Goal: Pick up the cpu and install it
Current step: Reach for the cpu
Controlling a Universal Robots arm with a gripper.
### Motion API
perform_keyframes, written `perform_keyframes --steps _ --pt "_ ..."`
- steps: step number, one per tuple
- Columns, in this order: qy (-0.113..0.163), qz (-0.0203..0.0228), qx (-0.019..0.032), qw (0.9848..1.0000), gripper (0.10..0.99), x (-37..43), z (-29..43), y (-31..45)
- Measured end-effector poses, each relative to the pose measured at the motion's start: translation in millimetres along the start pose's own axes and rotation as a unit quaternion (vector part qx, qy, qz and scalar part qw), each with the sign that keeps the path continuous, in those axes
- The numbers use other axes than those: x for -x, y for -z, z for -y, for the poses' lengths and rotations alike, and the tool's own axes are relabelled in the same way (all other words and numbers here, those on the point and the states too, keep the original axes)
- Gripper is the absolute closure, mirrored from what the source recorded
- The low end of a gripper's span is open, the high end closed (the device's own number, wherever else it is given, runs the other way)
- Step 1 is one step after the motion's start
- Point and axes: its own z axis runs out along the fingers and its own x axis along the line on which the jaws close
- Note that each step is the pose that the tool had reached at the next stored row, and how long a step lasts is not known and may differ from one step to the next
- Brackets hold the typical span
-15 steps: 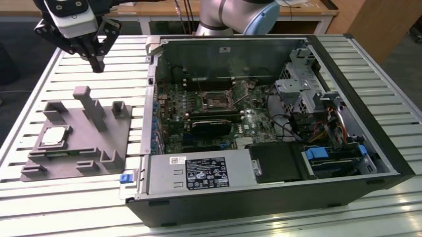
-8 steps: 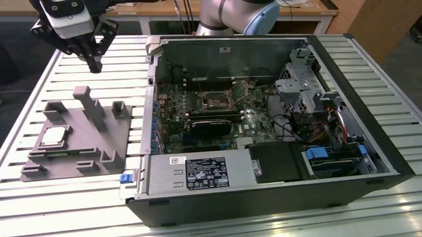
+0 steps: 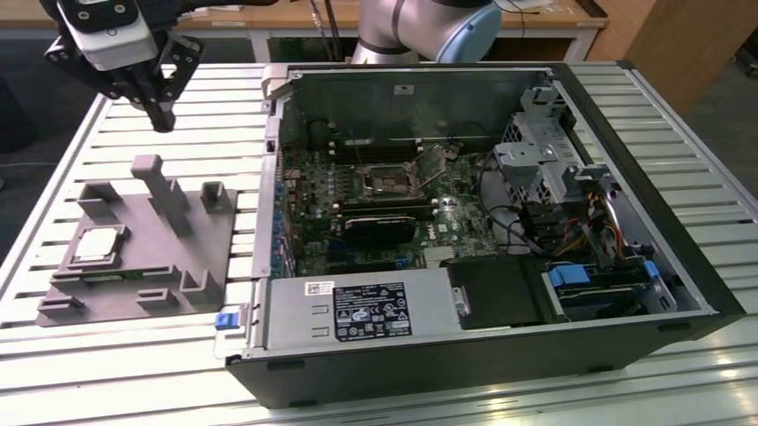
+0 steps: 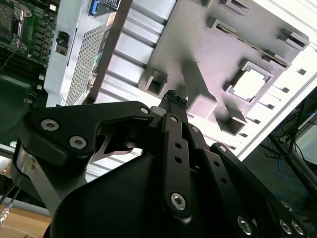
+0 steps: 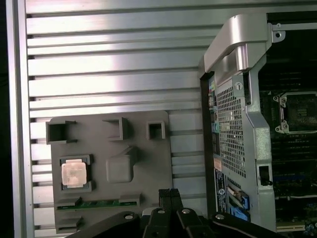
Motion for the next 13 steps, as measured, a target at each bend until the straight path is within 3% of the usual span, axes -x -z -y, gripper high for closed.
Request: perform_keyframes --steps 13 --pt "0.0 -0.0007 -0.0001 1.0 0.98 -24.6 1.9 -0.6"
